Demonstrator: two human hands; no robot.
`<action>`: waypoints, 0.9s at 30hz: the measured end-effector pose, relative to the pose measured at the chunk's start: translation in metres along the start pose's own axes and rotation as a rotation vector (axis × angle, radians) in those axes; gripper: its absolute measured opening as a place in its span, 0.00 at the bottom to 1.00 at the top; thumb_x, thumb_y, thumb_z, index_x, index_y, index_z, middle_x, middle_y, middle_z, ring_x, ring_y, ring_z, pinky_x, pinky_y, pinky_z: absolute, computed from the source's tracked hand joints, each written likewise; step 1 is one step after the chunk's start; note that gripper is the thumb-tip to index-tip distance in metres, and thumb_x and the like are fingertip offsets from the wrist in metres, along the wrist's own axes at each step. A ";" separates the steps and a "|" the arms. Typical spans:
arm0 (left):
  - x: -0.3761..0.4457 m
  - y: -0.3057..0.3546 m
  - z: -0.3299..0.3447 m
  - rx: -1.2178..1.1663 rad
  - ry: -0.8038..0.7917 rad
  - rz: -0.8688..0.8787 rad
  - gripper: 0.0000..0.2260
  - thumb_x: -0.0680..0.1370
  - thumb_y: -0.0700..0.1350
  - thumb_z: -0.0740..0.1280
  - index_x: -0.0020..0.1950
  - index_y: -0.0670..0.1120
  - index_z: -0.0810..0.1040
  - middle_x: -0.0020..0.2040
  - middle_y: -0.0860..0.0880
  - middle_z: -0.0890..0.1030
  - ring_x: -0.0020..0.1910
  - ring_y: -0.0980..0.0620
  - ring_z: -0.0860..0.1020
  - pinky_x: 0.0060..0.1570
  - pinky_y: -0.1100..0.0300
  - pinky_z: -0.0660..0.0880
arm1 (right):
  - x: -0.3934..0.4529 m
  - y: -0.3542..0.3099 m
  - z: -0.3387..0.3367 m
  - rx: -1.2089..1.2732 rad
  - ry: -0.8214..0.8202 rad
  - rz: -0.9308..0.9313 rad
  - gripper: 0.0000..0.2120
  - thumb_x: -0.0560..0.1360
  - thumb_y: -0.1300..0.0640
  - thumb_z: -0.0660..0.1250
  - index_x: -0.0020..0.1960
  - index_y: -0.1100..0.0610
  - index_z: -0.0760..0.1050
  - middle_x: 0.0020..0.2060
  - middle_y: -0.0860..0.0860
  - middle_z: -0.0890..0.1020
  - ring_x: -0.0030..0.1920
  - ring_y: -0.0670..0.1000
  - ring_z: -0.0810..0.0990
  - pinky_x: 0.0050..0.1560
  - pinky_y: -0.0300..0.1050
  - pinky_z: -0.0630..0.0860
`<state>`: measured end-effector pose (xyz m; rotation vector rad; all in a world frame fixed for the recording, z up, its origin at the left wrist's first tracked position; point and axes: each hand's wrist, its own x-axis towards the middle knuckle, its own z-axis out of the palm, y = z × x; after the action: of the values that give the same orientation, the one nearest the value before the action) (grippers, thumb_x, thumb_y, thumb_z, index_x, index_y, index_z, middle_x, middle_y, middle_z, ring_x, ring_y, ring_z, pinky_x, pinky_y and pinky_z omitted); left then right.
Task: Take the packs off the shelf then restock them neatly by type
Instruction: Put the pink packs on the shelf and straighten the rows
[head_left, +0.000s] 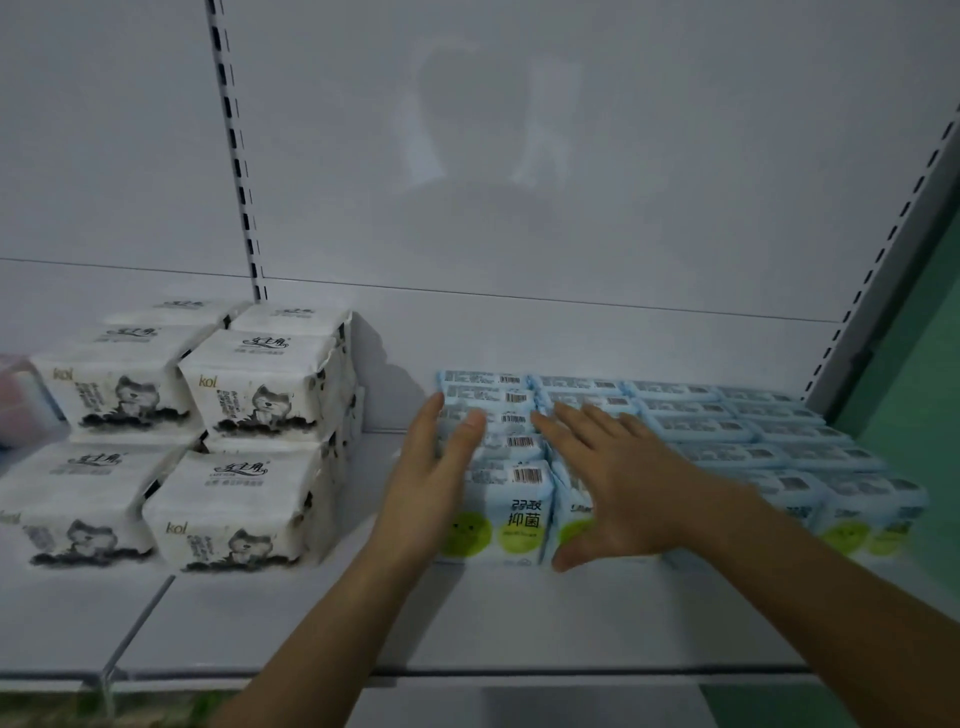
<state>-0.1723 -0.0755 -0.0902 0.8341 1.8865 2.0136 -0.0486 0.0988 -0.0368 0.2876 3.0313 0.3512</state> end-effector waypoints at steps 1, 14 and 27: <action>-0.001 -0.002 0.005 0.077 0.030 0.038 0.36 0.72 0.71 0.64 0.76 0.60 0.63 0.71 0.58 0.72 0.66 0.58 0.74 0.64 0.55 0.73 | 0.001 0.000 0.005 -0.002 0.027 -0.003 0.62 0.63 0.19 0.62 0.79 0.46 0.30 0.81 0.52 0.40 0.80 0.57 0.41 0.78 0.61 0.44; -0.022 0.030 0.062 1.169 -0.176 0.713 0.36 0.77 0.70 0.54 0.80 0.49 0.59 0.80 0.48 0.60 0.80 0.47 0.53 0.78 0.45 0.48 | -0.079 0.075 -0.003 -0.021 -0.056 0.148 0.59 0.64 0.19 0.62 0.79 0.42 0.32 0.80 0.45 0.37 0.80 0.49 0.37 0.79 0.57 0.39; -0.014 0.034 0.179 1.562 -0.383 0.507 0.39 0.76 0.72 0.40 0.82 0.51 0.46 0.82 0.47 0.51 0.80 0.45 0.48 0.78 0.44 0.45 | -0.122 0.180 0.041 0.024 0.069 0.040 0.56 0.63 0.17 0.52 0.80 0.43 0.34 0.81 0.47 0.40 0.80 0.52 0.41 0.78 0.60 0.42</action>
<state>-0.0531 0.0605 -0.0614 1.9030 2.8880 -0.0278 0.1068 0.2563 -0.0275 0.3448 3.1028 0.3341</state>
